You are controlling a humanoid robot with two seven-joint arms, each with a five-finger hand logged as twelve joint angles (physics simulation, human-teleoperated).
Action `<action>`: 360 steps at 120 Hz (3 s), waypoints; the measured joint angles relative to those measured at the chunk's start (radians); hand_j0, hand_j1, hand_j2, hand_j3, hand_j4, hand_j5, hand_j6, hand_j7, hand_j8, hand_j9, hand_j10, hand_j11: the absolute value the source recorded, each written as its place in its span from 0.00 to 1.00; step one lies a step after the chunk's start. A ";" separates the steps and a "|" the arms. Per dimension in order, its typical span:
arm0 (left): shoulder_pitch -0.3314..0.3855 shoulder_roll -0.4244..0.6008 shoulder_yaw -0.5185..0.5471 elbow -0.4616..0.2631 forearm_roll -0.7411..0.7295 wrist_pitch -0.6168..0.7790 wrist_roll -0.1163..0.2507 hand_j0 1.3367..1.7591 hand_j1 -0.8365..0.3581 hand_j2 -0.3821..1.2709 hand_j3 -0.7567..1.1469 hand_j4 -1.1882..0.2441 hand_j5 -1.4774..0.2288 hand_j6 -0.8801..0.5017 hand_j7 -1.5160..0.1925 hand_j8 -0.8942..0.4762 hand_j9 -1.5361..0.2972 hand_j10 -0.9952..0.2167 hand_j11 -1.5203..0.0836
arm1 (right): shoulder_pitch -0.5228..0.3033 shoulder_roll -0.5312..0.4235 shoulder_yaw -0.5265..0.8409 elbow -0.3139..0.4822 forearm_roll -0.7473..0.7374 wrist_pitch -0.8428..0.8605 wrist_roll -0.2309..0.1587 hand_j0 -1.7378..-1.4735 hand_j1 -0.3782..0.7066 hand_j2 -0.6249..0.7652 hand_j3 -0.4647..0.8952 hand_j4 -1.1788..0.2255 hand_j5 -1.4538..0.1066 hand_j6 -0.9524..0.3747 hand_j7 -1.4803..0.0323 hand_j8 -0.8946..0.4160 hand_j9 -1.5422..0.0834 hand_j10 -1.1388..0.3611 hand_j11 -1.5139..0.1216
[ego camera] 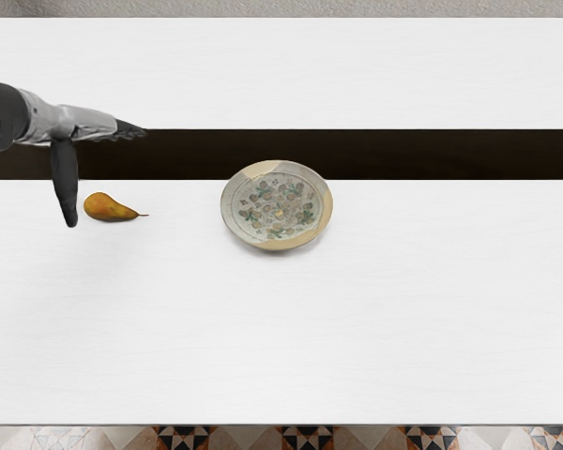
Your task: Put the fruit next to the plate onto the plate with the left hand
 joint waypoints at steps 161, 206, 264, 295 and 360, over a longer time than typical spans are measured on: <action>0.303 -0.140 0.020 0.117 0.395 0.464 0.000 0.76 0.63 0.28 0.40 0.57 0.59 0.37 0.61 0.38 0.58 0.52 0.65 | 0.000 0.000 0.001 -0.001 0.000 0.000 0.000 0.30 0.06 0.44 0.34 0.82 0.90 0.69 0.95 0.66 0.92 0.74 0.90; 0.318 -0.165 0.061 0.145 0.434 0.522 0.000 0.76 0.61 0.28 0.40 0.56 0.57 0.36 0.60 0.37 0.57 0.50 0.64 | 0.000 0.000 0.001 -0.001 0.000 0.000 0.000 0.30 0.06 0.44 0.34 0.82 0.90 0.69 0.95 0.66 0.92 0.74 0.90; 0.316 -0.242 0.087 0.238 0.437 0.530 0.000 0.76 0.61 0.28 0.40 0.56 0.57 0.35 0.59 0.37 0.56 0.50 0.63 | 0.000 0.000 0.001 -0.001 0.001 0.000 0.000 0.30 0.06 0.44 0.34 0.82 0.90 0.69 0.95 0.66 0.92 0.74 0.90; 0.316 -0.250 0.094 0.269 0.439 0.529 0.000 0.76 0.59 0.28 0.40 0.54 0.56 0.34 0.58 0.35 0.55 0.48 0.62 | 0.000 0.000 0.001 -0.001 0.001 0.000 0.000 0.30 0.06 0.44 0.34 0.82 0.90 0.69 0.95 0.66 0.92 0.74 0.90; 0.307 -0.277 0.128 0.289 0.439 0.526 0.000 0.76 0.50 0.29 0.40 0.49 0.49 0.28 0.52 0.29 0.49 0.42 0.55 | 0.000 0.000 0.001 -0.001 0.001 0.000 0.000 0.30 0.06 0.44 0.34 0.82 0.90 0.69 0.95 0.66 0.92 0.74 0.90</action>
